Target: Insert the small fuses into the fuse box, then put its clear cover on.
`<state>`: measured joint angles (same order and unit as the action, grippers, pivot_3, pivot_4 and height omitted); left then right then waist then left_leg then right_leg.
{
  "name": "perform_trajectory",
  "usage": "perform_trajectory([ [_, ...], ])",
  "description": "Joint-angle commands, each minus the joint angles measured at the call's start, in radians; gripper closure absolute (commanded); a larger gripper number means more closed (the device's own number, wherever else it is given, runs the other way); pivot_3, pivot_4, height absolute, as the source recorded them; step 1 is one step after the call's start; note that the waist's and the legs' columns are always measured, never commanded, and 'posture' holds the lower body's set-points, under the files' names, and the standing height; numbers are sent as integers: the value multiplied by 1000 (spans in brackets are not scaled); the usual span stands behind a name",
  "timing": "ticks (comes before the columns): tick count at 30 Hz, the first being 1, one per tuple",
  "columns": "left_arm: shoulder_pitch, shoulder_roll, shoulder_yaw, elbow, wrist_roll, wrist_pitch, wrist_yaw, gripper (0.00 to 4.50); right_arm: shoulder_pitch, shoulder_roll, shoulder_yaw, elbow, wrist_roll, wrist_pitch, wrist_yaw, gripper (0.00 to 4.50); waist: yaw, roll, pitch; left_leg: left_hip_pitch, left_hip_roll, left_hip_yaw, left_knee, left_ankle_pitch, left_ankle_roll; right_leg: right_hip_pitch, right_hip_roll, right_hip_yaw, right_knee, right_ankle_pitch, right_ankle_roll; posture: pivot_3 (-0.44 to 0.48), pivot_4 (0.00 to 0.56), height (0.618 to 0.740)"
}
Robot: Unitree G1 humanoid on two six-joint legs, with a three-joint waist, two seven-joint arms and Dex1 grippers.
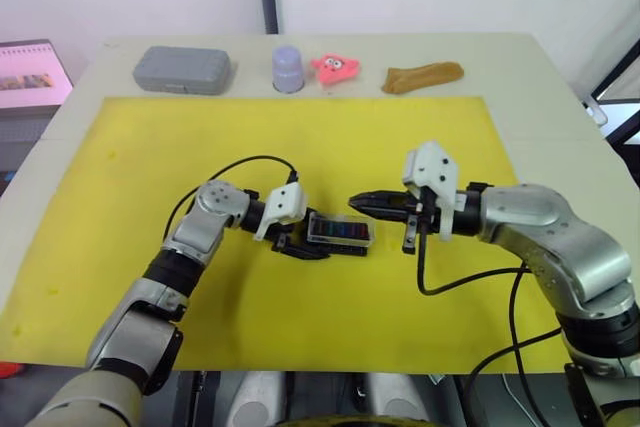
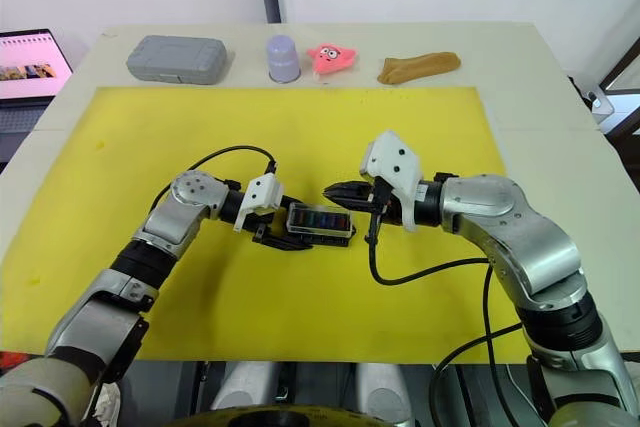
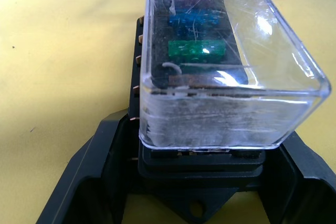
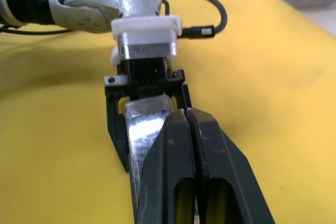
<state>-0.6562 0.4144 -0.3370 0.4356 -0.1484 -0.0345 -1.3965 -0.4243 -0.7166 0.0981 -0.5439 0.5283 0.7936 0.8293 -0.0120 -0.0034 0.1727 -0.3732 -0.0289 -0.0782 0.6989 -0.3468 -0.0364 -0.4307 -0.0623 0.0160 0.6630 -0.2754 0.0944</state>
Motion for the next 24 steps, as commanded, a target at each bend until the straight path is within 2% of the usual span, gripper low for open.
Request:
perform_trajectory([
  [1,3,1,-1,3,15,-4,1,1924,5,-2,33,-6,-14,18,-13,4415,1,0,0,0,0,0,0,0,0,0,0,0,0,0,0,0,150,740],
  [24,8,3,2,-8,18,3,4,1924,-95,25,211,13,-109,109,-61,4415,-1,0,0,1,0,0,0,0,-1,0,0,0,0,0,0,0,150,740],
])
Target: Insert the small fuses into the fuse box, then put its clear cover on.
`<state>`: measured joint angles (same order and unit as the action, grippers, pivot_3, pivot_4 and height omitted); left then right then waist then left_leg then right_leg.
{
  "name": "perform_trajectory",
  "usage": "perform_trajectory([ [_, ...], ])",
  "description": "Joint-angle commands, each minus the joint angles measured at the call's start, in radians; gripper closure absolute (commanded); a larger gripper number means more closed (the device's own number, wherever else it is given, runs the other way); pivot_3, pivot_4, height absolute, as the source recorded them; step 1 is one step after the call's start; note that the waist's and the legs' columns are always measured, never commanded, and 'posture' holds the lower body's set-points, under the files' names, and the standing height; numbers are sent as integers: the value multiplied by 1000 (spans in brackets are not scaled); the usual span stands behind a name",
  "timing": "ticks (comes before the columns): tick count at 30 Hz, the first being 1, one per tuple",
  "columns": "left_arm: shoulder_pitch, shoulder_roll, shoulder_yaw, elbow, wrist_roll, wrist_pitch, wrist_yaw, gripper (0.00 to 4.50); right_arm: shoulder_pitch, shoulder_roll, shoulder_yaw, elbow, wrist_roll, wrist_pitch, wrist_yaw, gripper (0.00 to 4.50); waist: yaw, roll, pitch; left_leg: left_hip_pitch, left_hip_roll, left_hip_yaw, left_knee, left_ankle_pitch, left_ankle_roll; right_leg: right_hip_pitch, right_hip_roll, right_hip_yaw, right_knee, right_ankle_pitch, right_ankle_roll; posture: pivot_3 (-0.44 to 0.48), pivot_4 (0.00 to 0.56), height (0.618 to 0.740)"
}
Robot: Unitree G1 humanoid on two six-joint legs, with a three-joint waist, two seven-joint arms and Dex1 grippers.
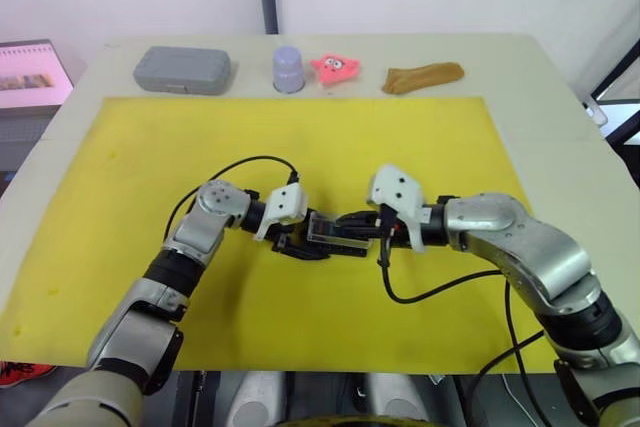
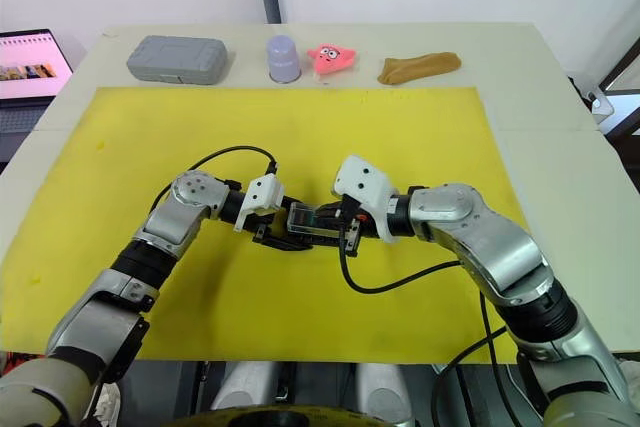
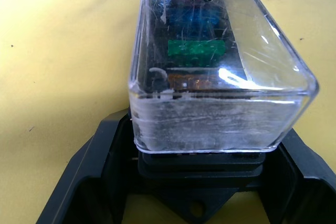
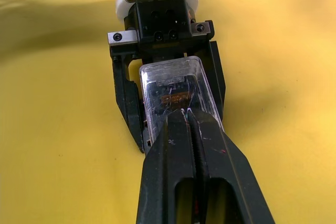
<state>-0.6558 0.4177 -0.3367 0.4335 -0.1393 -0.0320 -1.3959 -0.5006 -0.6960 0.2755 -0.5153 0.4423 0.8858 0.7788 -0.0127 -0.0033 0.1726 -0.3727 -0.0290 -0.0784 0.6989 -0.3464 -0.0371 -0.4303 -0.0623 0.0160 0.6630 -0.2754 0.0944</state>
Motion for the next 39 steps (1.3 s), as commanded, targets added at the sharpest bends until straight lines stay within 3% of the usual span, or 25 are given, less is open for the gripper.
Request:
perform_trajectory([
  [1,8,0,2,-6,9,1,3,1924,-24,8,39,-17,-26,23,-13,4415,0,0,0,0,0,0,0,0,0,0,0,0,0,0,0,0,150,740],
  [21,1,4,-23,-3,49,9,11,1924,-126,37,153,-22,-81,119,-31,4415,-1,0,-1,1,0,0,0,1,-1,1,0,0,0,0,0,0,150,740],
  [31,3,9,-22,-3,48,13,8,1924,-211,53,-41,-38,48,214,1,4415,-1,0,0,0,0,0,0,1,-1,0,0,0,0,0,0,0,150,740],
  [34,3,10,-20,-3,46,13,5,1924,-227,10,-100,-60,98,241,31,4415,0,0,0,0,0,0,0,0,-1,0,0,0,0,0,0,0,150,740],
  [39,-1,7,-19,4,46,8,1,1924,-181,-143,-84,-78,70,145,113,4415,1,0,0,0,0,0,0,-1,3,0,0,0,0,0,0,0,150,740],
])
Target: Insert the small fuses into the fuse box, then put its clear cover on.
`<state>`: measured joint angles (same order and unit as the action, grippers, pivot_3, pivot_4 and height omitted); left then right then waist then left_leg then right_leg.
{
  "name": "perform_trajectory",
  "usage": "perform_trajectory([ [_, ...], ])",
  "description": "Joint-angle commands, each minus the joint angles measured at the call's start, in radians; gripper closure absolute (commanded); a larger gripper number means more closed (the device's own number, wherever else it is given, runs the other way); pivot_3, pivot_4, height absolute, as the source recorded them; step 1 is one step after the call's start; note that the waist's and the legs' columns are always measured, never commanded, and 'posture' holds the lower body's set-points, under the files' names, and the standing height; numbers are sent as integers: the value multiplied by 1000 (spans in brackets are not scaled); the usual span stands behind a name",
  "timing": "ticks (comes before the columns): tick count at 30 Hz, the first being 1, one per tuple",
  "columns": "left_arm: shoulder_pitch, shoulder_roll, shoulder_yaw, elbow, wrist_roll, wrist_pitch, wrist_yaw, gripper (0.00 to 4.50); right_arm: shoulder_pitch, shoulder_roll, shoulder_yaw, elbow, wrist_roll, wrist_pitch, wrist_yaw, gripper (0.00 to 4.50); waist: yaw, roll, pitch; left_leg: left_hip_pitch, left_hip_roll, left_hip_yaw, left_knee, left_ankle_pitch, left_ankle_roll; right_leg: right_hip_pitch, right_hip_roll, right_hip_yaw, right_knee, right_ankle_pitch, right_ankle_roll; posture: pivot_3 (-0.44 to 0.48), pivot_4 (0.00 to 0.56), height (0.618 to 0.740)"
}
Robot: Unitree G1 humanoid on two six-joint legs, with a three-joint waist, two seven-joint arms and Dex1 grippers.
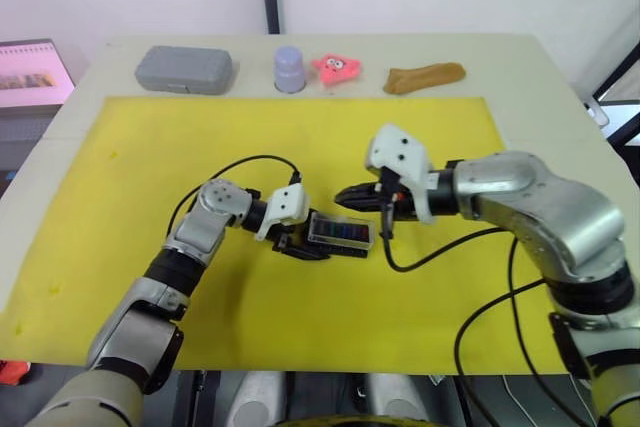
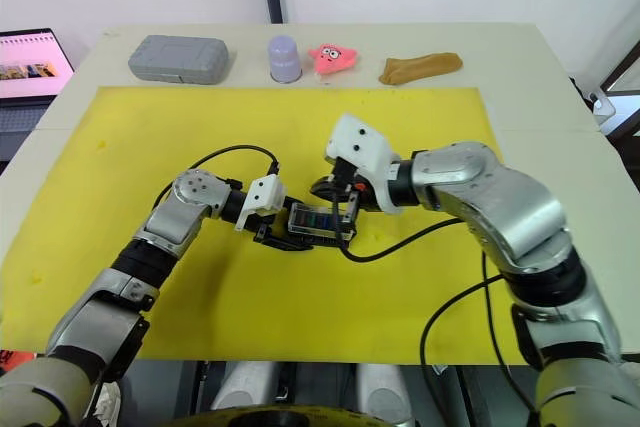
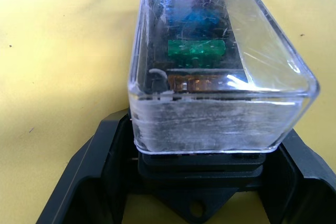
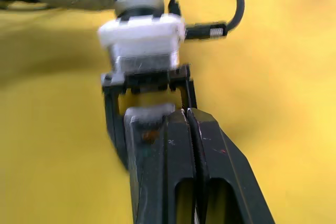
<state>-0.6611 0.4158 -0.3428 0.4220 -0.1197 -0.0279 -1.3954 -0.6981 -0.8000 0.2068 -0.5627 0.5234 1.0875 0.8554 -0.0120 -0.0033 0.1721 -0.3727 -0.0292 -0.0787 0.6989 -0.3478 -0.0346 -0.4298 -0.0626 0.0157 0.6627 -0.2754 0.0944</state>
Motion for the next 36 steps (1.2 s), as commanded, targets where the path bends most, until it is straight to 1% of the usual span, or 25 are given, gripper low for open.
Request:
perform_trajectory([
  [1,4,8,-13,16,27,2,0,1924,31,-58,-5,-29,-20,-75,44,4178,0,0,0,0,0,0,0,0,0,0,0,0,0,0,0,0,150,740],
  [3,2,6,-15,23,28,-3,-1,1924,56,-87,16,-30,-33,-109,64,3524,0,0,0,0,0,0,0,0,0,0,0,0,0,0,0,0,150,740],
  [4,1,5,-15,25,29,-5,-1,1924,63,-94,21,-30,-36,-121,71,3039,-1,0,0,0,0,0,0,0,0,0,0,0,0,0,0,0,150,740],
  [5,1,5,-15,26,29,-6,-1,1924,66,-95,23,-29,-39,-129,73,2649,-1,0,0,0,0,0,0,0,0,0,0,0,0,0,0,0,150,740],
  [7,0,4,-17,29,31,-10,-1,1924,66,-86,34,-22,-44,-133,70,1652,0,0,0,0,0,0,0,0,0,0,0,0,0,0,0,0,150,740],
  [8,0,3,-18,30,32,-11,-1,1924,59,-73,46,-15,-46,-125,62,1408,0,0,0,0,0,0,0,0,0,0,0,0,0,0,0,0,150,740],
  [11,1,3,-18,32,34,-14,-2,1924,38,-42,77,-3,-42,-87,48,1408,0,0,0,0,0,0,0,0,0,0,0,0,0,0,0,0,150,740],
  [17,-1,3,-16,32,34,-13,0,1924,13,-32,159,15,-80,-55,38,1408,0,0,0,0,0,0,0,1,-2,0,0,0,0,0,0,0,150,740],
  [29,7,6,-13,22,32,-8,5,1924,-35,15,232,72,-144,-53,33,1408,0,0,0,0,0,0,0,1,-2,0,0,0,0,0,0,0,150,740],
  [32,7,6,-12,24,32,-8,5,1924,-49,28,227,76,-144,-42,34,2275,-1,0,0,0,0,0,0,2,-3,0,0,0,0,0,0,0,150,740],
  [33,7,7,-12,24,32,-8,5,1924,-52,30,225,75,-145,-39,37,2728,-1,0,0,0,0,0,0,2,-3,0,0,0,0,0,0,0,150,740],
  [36,9,7,-13,19,32,-5,5,1924,-58,27,221,61,-144,-27,42,2793,-1,0,0,0,0,0,0,2,-3,0,0,0,0,0,0,0,150,740],
])
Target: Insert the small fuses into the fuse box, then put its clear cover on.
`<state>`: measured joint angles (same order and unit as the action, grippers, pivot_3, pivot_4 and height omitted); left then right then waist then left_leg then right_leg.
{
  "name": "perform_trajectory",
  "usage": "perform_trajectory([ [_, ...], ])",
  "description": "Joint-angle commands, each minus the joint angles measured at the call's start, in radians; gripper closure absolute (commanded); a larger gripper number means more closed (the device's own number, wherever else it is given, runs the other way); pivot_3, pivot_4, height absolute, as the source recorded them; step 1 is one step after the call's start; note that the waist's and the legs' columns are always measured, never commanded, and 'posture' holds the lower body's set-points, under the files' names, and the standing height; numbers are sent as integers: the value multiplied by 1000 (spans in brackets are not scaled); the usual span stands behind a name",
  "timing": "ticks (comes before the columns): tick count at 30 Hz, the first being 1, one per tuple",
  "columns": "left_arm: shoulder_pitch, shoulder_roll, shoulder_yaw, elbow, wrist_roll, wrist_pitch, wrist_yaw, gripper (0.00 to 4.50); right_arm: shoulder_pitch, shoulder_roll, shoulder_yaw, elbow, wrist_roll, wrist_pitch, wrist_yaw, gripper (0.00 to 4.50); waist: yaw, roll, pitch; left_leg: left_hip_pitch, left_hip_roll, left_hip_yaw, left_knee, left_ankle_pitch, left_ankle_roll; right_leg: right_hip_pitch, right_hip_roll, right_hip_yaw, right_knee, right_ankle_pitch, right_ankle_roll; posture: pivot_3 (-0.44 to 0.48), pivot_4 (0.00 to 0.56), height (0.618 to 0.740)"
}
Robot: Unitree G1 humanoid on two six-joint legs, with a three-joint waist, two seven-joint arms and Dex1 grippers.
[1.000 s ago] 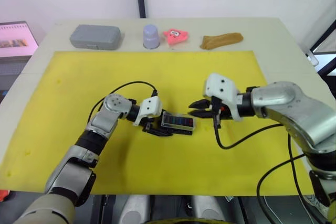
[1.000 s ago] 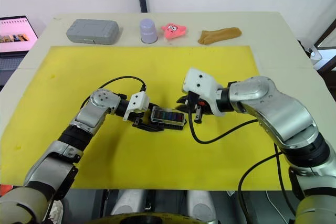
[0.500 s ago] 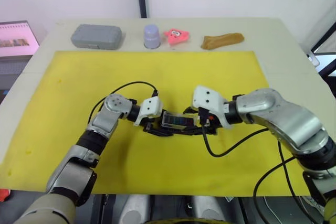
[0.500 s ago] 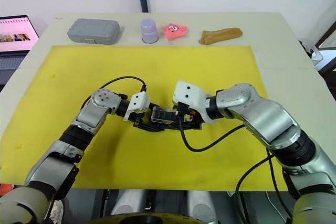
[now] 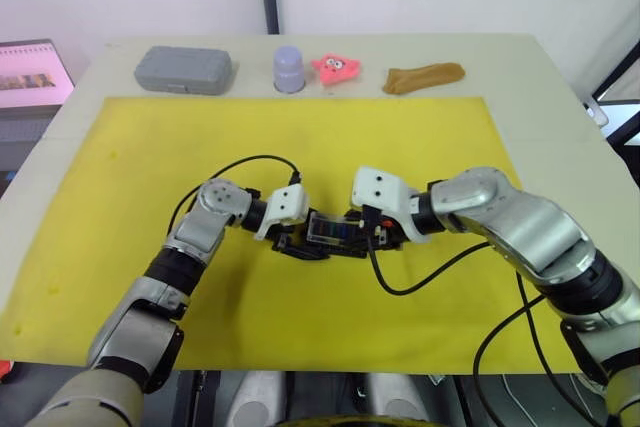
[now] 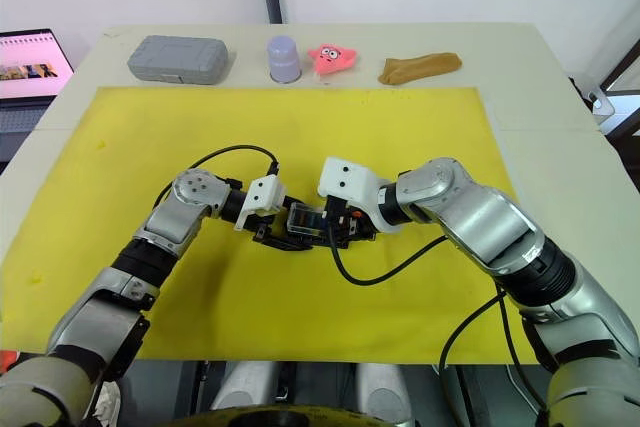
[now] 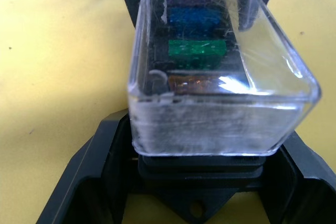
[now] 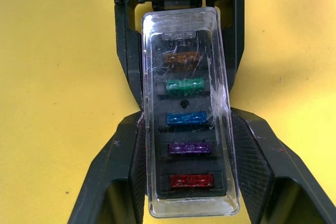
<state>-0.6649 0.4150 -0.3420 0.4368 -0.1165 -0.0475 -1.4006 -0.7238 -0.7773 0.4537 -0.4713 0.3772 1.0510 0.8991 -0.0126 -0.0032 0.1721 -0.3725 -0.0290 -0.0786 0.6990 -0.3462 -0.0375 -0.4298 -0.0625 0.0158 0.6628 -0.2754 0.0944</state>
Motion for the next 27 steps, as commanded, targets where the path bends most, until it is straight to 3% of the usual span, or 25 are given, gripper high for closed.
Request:
perform_trajectory([
  [1,14,8,-14,4,29,14,11,1924,-38,7,-28,-35,8,26,-3,2793,0,0,0,0,0,0,0,0,0,0,0,0,0,0,0,0,150,740],
  [12,16,8,-23,5,40,6,6,1924,-143,11,35,-43,-2,130,-9,2793,0,0,0,0,0,0,0,0,0,0,0,0,0,0,0,0,150,740],
  [27,19,10,-18,1,37,9,11,1924,-136,19,66,-51,17,201,-16,2793,0,0,0,0,0,0,0,0,0,0,0,0,0,0,0,0,150,740],
])
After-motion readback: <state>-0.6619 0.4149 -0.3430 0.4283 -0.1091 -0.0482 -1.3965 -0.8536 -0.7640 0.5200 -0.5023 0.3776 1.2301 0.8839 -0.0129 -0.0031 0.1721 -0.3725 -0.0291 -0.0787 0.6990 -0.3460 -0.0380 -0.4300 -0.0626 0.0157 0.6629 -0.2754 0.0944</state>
